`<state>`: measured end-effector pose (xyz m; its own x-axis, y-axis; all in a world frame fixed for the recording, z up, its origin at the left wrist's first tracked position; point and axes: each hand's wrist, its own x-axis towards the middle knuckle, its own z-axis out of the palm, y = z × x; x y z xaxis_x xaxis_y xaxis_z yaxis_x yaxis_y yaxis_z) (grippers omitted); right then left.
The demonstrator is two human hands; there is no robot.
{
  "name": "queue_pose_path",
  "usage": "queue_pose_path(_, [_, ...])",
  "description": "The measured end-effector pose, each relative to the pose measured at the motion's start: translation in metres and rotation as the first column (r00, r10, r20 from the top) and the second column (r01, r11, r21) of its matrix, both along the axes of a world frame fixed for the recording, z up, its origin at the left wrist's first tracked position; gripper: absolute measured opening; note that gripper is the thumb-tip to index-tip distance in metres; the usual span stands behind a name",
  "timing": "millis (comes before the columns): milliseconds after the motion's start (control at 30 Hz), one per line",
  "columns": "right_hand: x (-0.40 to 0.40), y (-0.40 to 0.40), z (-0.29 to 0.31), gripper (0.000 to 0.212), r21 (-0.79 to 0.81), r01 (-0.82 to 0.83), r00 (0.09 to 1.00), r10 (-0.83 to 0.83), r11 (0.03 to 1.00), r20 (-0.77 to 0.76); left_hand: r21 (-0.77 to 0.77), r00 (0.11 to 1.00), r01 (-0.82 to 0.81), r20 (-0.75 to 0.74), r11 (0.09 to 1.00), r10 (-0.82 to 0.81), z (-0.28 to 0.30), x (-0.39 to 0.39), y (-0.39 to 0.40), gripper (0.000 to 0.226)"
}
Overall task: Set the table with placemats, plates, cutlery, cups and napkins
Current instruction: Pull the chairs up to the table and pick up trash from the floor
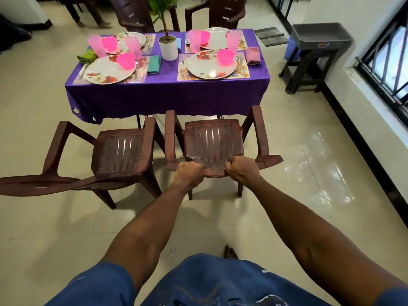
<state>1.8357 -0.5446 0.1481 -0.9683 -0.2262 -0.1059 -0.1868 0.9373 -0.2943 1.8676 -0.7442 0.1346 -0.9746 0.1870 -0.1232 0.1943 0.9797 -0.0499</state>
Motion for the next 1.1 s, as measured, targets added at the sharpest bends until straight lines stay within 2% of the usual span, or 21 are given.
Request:
queue_pose_path(367, [0.021,-0.001,0.007,0.041,-0.018,-0.045,0.999,0.045,0.999,0.005,0.011,1.000,-0.020,0.023,1.000,0.020,0.001,0.016,-0.003,0.010])
queue_pose_path(500, [0.021,-0.001,0.004,0.038,0.029,-0.088,0.996,0.088,0.996,-0.008,0.031,0.999,-0.028,0.027,0.999,0.027,0.008,0.019,-0.001,0.010])
queue_pose_path(567, [0.021,-0.002,0.002,0.037,0.120,-0.144,0.989,0.147,0.982,-0.018,0.063,0.998,-0.027,0.059,0.998,0.023,0.012,0.018,-0.001,0.017])
queue_pose_path(633, [0.024,-0.002,-0.001,0.037,0.200,-0.182,0.981,0.191,0.963,-0.027,0.126,0.993,0.030,0.106,0.992,-0.044,0.011,0.016,-0.005,0.042])
queue_pose_path(700, [0.026,-0.001,-0.002,0.037,0.243,-0.167,0.984,0.178,0.955,-0.024,0.273,0.972,0.004,0.225,0.962,-0.068,0.018,0.015,-0.010,0.066])
queue_pose_path(767, [0.023,-0.001,-0.003,0.040,0.167,-0.103,0.995,0.103,0.981,0.009,0.492,0.942,-0.166,0.335,0.855,-0.009,0.024,0.014,-0.013,0.073])
queue_pose_path(833, [0.013,0.001,0.001,0.042,0.016,-0.018,0.990,0.015,1.000,0.141,0.590,0.928,-0.310,0.359,0.745,0.102,0.028,0.009,-0.006,0.064])
queue_pose_path(867, [0.005,0.003,0.004,0.040,-0.023,-0.021,0.974,0.026,1.000,0.226,0.576,0.927,-0.337,0.343,0.745,0.154,0.030,0.005,0.001,0.056])
queue_pose_path(967, [-0.016,0.015,0.015,0.028,-0.078,-0.057,0.928,0.082,0.995,0.362,0.396,0.932,-0.339,0.265,0.853,0.247,0.033,-0.013,0.030,0.036])
queue_pose_path(1033, [-0.024,0.025,0.019,0.026,-0.103,-0.068,0.943,0.098,0.992,0.318,0.301,0.937,-0.332,0.214,0.894,0.276,0.036,-0.025,0.053,0.030])
queue_pose_path(1100, [-0.033,0.042,0.022,0.026,-0.124,-0.045,0.976,0.070,0.991,0.208,0.293,0.936,-0.346,0.180,0.891,0.304,0.039,-0.042,0.083,0.029])
